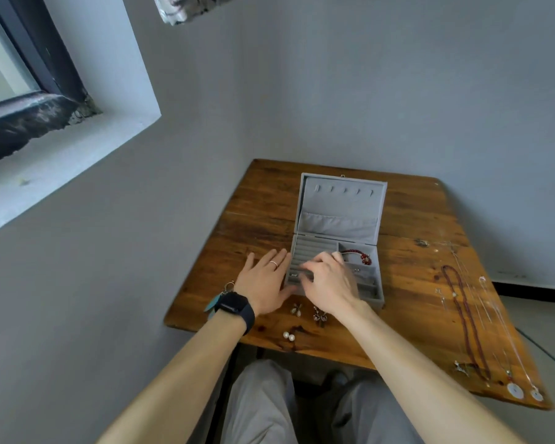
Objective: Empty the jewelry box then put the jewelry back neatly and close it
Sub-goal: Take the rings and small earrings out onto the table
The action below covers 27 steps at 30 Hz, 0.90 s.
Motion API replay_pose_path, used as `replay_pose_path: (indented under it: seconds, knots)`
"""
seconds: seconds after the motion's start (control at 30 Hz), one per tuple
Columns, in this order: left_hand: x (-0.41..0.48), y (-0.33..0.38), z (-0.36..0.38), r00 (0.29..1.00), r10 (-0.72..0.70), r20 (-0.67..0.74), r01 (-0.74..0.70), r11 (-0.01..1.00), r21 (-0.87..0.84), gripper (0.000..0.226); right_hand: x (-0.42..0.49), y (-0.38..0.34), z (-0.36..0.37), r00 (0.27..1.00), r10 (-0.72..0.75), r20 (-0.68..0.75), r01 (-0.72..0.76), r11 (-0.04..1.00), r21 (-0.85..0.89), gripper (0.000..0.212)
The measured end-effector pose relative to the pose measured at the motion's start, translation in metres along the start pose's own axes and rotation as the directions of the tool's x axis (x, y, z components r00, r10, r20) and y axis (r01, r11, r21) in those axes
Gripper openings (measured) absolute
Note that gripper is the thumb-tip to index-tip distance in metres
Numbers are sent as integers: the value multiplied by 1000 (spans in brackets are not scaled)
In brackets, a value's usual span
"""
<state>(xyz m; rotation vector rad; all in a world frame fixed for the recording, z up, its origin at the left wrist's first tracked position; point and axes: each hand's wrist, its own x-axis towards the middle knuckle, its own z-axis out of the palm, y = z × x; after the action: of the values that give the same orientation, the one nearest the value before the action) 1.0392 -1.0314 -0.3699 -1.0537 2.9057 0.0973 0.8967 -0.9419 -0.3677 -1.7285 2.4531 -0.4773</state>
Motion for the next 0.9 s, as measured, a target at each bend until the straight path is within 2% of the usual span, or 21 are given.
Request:
replay_pose_path:
  seconds: [0.07, 0.17, 0.5, 0.57, 0.63, 0.77, 0.9]
  knots:
    - [-1, -1, 9, 999, -7, 31, 7, 1000, 6, 67, 5, -1, 5, 999, -23, 35, 25, 998, -53, 35]
    - [-3, -4, 18, 1000, -27, -1, 27, 1000, -12, 63, 8, -3, 9, 998, -42, 57, 46, 996, -81, 34]
    - [-3, -6, 22, 999, -40, -28, 39, 999, -23, 65, 25, -4, 11, 999, 4, 43, -5, 1000, 16, 23]
    - [-2, -8, 18, 999, -45, -22, 44, 998, -55, 67, 21, 0, 9, 999, 17, 29, -19, 996, 87, 20]
    - [-1, -10, 13, 999, -27, -35, 25, 997, -66, 66, 8, 7, 6, 998, 45, -46, -36, 982, 183, 16]
    - [4, -7, 3, 994, 86, -68, -81, 994, 75, 59, -52, 26, 4, 966, 121, -227, -37, 939, 343, 7]
    - [7, -3, -3, 993, 114, -24, -109, 982, 158, 55, -116, 42, 16, 952, 197, -234, -64, 875, 479, 7]
